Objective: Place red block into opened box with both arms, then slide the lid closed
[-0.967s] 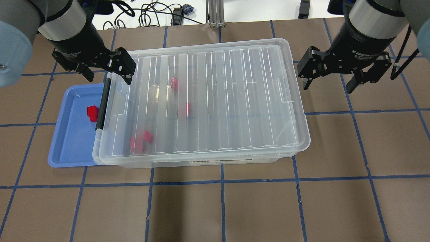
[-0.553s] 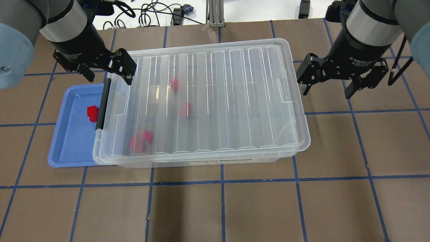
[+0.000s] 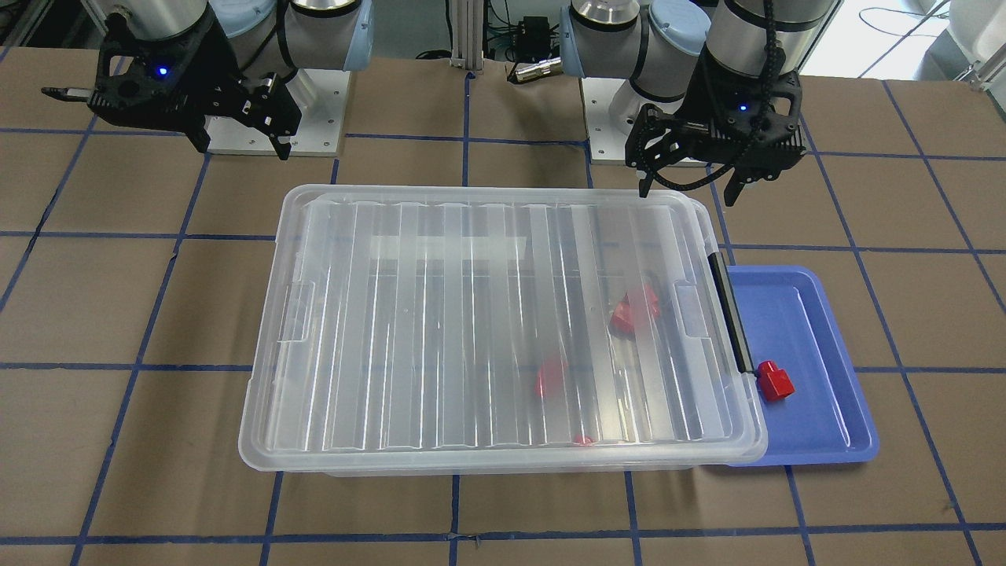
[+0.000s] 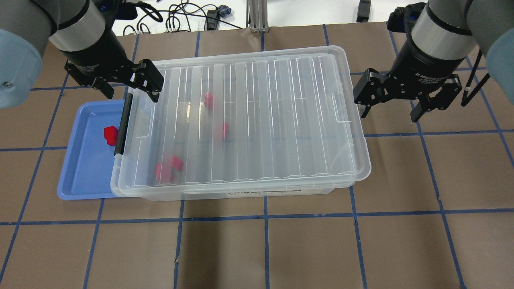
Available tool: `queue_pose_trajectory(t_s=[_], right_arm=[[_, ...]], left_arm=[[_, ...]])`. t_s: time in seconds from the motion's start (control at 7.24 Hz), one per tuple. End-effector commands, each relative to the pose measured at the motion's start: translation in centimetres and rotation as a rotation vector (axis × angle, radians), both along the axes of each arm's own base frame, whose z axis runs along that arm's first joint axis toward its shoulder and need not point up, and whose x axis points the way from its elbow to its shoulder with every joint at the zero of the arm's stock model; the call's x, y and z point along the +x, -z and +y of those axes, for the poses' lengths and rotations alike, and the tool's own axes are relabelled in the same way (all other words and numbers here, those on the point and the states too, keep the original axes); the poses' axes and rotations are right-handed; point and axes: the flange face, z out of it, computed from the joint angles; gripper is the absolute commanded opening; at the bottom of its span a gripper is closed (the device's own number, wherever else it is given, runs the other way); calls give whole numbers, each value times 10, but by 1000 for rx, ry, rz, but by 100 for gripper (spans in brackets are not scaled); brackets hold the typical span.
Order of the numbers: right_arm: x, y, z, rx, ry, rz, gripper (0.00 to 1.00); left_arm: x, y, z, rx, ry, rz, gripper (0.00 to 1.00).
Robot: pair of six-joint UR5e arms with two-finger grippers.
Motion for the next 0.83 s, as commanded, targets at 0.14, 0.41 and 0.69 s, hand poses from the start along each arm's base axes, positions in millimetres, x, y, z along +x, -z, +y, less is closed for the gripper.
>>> queue_pose_trajectory(t_s=[0.14, 0.41, 0.69], right_arm=[[-5, 43, -2, 72, 24, 1, 100], [-6, 62, -40, -24, 21, 1, 100], [-6, 101, -68, 7, 17, -3, 100]], left_arm=[[0, 0, 0, 1, 1, 0, 100], [0, 0, 0, 1, 1, 0, 100], [1, -1, 0, -2, -2, 0, 100]])
